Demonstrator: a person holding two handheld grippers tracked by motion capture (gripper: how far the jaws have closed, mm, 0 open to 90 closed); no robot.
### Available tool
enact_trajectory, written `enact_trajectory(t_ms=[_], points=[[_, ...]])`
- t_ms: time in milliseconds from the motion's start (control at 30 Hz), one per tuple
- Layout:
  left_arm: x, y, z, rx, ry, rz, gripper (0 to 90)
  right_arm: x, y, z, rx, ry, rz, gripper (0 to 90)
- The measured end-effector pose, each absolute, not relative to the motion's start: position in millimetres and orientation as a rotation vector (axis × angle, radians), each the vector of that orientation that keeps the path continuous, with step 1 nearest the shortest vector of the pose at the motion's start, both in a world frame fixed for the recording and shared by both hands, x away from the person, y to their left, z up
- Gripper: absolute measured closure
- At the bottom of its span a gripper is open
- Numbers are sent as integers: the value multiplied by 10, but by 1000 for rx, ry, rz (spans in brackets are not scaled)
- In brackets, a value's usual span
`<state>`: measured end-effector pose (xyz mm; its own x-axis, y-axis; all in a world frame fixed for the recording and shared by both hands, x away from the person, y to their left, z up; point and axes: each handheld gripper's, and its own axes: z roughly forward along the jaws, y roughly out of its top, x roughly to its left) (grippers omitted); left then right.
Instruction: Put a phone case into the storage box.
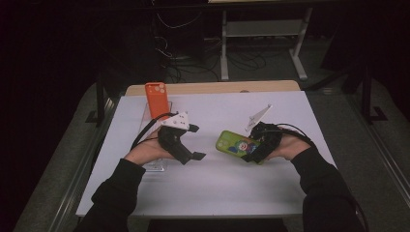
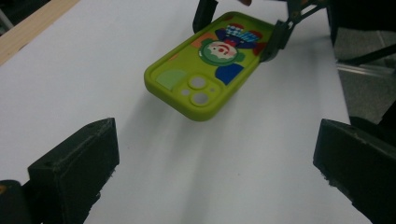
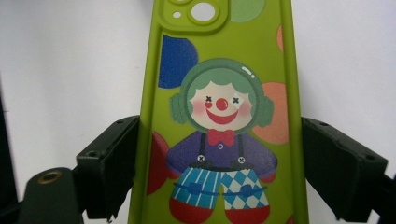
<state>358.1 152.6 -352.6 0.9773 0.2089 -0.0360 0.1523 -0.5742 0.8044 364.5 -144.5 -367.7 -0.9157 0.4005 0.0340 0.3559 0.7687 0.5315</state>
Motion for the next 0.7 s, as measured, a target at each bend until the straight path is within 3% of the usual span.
enact_trajectory(t_ms=[700], points=[[3432,1319,-3615,2253,115,-14,0,3428,-1113,-3635,276,2982,848,152]])
